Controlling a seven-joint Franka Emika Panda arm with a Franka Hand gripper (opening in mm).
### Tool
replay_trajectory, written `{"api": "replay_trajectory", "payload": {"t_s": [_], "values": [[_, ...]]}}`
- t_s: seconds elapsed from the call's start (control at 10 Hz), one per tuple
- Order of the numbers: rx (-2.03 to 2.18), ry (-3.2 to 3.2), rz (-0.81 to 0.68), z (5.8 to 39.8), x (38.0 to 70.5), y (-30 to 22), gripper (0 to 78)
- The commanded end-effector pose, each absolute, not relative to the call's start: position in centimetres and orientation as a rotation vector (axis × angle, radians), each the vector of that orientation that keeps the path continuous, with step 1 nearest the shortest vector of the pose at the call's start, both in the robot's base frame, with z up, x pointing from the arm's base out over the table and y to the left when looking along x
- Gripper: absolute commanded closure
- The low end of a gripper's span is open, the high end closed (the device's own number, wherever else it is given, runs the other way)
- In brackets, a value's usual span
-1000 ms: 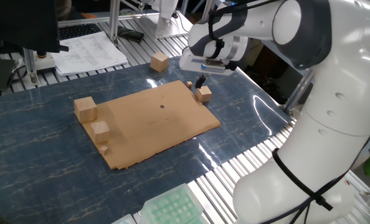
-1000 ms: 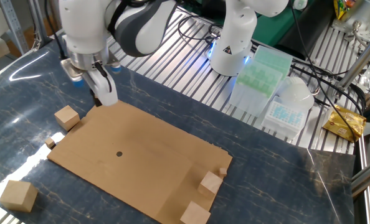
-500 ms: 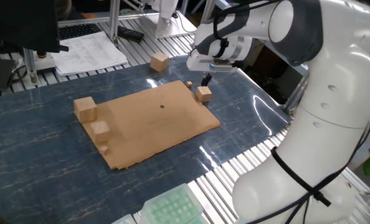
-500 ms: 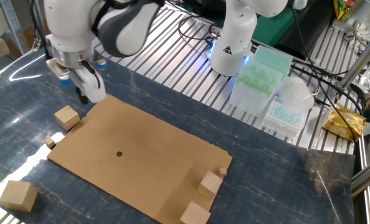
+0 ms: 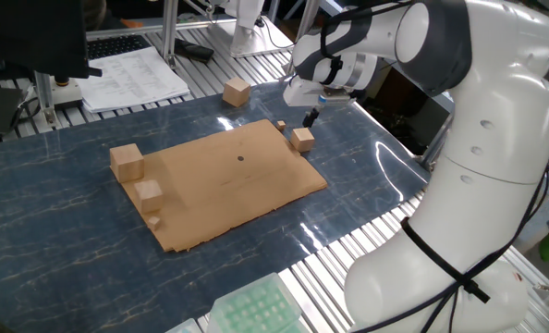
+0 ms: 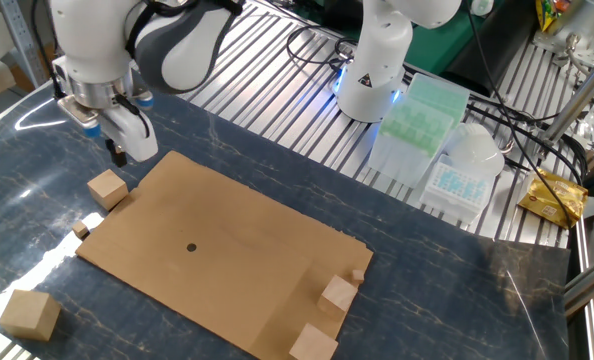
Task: Grab the block and place it at the designated location
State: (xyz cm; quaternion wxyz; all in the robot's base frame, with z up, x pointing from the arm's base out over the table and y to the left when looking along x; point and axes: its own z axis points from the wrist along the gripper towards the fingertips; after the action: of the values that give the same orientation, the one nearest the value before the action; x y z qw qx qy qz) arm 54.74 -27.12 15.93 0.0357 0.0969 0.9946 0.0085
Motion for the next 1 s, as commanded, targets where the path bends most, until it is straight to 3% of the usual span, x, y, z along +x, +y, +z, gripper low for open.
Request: {"api": "replay_trajectory", "payload": {"t_s": [0.1, 1.0], "values": [[0.228, 3.060, 0.024, 15.6, 55.1, -28.7, 77.6], [0.171, 3.057, 0.031, 14.4, 55.6, -30.4, 77.6]]}}
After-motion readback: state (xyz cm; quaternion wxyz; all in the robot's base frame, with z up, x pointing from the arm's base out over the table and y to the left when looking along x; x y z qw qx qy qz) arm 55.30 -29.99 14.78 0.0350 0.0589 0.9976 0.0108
